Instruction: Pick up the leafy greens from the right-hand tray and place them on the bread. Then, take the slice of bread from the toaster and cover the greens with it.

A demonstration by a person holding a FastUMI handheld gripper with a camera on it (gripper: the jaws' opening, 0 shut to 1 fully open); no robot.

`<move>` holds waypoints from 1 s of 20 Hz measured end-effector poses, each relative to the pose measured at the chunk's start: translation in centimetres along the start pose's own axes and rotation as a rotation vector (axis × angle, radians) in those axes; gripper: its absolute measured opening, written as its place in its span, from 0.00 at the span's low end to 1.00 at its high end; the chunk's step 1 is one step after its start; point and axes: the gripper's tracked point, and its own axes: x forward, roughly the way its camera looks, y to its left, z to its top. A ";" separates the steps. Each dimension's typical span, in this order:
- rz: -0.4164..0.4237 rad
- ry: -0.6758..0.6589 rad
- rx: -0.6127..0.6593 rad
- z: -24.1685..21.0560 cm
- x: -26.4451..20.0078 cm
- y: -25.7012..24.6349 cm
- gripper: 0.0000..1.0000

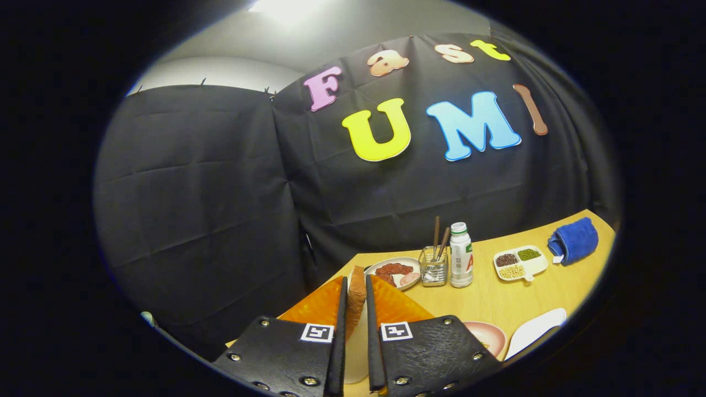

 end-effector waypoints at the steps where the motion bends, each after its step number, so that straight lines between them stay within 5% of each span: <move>1: -0.009 0.012 0.008 -0.5 -0.5 -1.1 0.17; 11: -0.163 0.147 0.183 -10.1 -2.7 -11.3 0.17; 15: -0.304 0.227 0.166 -14.4 -3.0 -16.5 0.17; 16: -0.308 0.240 0.184 -15.2 -3.1 -16.7 0.06; 20: -0.320 0.261 0.167 -16.2 -3.3 -17.2 0.05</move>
